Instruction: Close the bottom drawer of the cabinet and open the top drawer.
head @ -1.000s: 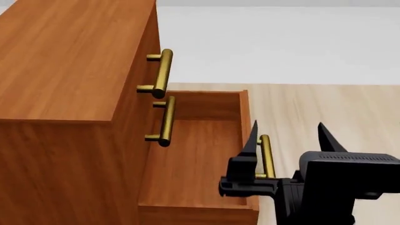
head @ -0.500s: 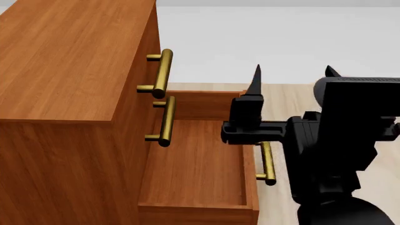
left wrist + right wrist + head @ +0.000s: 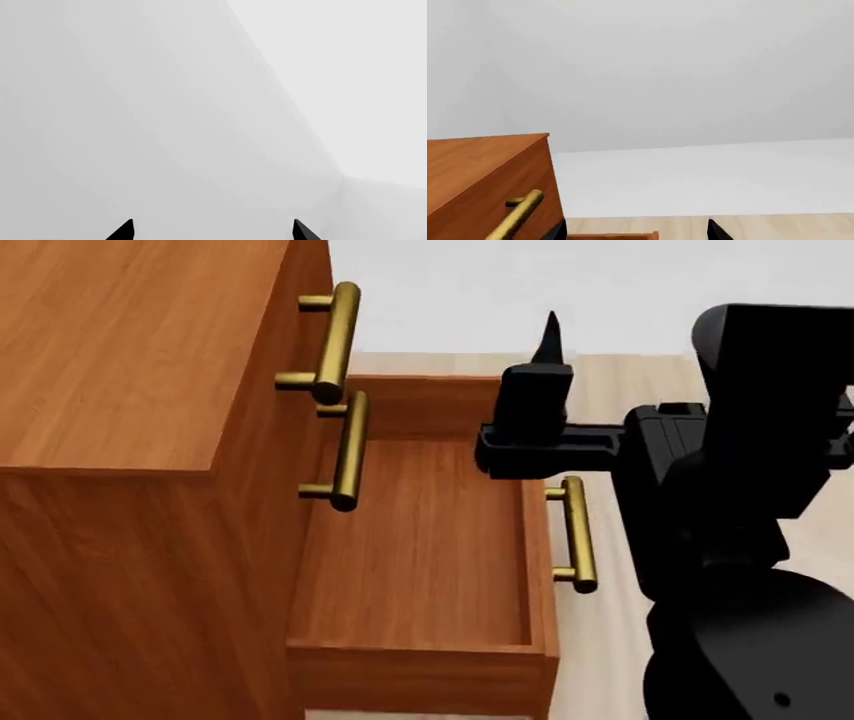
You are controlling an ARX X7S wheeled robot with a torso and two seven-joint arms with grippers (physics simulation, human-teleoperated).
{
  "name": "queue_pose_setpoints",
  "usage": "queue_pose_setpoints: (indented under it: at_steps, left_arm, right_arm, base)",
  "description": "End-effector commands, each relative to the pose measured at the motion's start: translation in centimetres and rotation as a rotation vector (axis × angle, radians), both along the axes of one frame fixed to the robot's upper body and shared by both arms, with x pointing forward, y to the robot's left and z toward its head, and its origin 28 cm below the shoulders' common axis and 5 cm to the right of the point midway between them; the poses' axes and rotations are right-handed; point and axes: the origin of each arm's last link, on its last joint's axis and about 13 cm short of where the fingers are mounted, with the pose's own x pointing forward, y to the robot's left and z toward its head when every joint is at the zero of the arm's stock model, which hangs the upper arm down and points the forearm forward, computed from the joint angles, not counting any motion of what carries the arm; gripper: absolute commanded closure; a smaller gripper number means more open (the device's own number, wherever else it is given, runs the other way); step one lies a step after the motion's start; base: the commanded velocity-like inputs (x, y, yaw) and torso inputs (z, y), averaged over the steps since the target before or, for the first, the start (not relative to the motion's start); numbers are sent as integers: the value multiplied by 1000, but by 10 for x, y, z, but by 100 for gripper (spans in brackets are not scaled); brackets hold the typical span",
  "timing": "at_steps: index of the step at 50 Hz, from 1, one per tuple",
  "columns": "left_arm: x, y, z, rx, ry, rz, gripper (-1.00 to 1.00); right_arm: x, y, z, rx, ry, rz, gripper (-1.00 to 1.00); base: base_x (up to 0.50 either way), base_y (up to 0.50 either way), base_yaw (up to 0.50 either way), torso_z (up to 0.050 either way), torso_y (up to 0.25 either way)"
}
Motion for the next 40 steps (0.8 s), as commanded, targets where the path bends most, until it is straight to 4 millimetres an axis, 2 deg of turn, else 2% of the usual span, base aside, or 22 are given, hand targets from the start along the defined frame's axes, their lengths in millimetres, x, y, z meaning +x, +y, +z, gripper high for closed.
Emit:
queue_pose_setpoints:
  at_steps: [1,17,24,34,40]
  left_arm:
    - [0,0,1,5,10,7,-100]
    - [1,0,0,-1,14,3,-100]
    - [1,1,-1,-12,8,-9,-100]
    - [1,1,-1,-14,7,-15,-100]
    - [1,1,0,-11,11,-16,-100]
  right_arm:
    - [3,-1,0,11,10,7,-100]
    - [3,-4,-1,23,14,-2,-100]
    - [8,-8,1,111,108,9,-100]
    - [18,-24,3,405,279,-2,-100]
    - [20,-35,-5,564,330,-26,-100]
  base:
    - [0,0,0,0,-250]
    - [0,0,0,0,-244]
    - [0,0,0,0,-88]
    - [0,0,0,0,0]
    - [0,0,0,0,0]
